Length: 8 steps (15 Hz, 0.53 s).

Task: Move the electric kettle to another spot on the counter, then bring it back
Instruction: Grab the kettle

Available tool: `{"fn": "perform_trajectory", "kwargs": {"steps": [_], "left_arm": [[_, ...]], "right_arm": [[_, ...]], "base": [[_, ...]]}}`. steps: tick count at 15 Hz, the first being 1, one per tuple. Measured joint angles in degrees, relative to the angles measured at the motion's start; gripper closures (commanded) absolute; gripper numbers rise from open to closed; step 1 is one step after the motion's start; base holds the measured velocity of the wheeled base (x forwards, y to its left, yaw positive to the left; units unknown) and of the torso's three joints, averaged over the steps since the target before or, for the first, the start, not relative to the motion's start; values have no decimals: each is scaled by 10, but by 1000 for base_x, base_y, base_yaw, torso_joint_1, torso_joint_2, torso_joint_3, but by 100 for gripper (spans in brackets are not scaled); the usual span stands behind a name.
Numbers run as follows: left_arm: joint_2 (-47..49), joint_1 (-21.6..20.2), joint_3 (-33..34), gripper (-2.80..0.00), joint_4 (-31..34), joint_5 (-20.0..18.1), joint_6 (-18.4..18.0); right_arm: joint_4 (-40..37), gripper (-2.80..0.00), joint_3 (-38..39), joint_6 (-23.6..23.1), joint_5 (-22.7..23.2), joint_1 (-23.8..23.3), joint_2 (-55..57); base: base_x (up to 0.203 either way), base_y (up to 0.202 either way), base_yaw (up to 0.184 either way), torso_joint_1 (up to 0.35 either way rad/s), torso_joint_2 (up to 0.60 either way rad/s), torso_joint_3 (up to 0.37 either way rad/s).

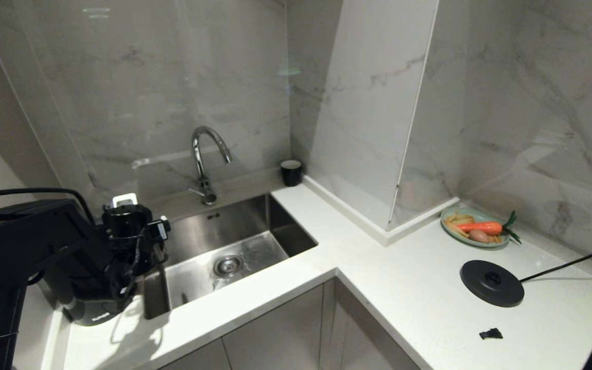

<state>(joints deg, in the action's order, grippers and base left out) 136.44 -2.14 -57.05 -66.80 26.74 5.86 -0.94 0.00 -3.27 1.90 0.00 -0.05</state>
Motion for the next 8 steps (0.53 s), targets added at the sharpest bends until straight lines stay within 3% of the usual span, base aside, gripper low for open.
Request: {"fn": "perform_trajectory", "kwargs": {"steps": [8], "left_arm": [[-1, -5, 2, 0, -1, 0, 0]], "right_arm": [[0, 0, 0, 0, 0, 0, 0]], "base": [[0, 0, 0, 0, 0, 0]]}}
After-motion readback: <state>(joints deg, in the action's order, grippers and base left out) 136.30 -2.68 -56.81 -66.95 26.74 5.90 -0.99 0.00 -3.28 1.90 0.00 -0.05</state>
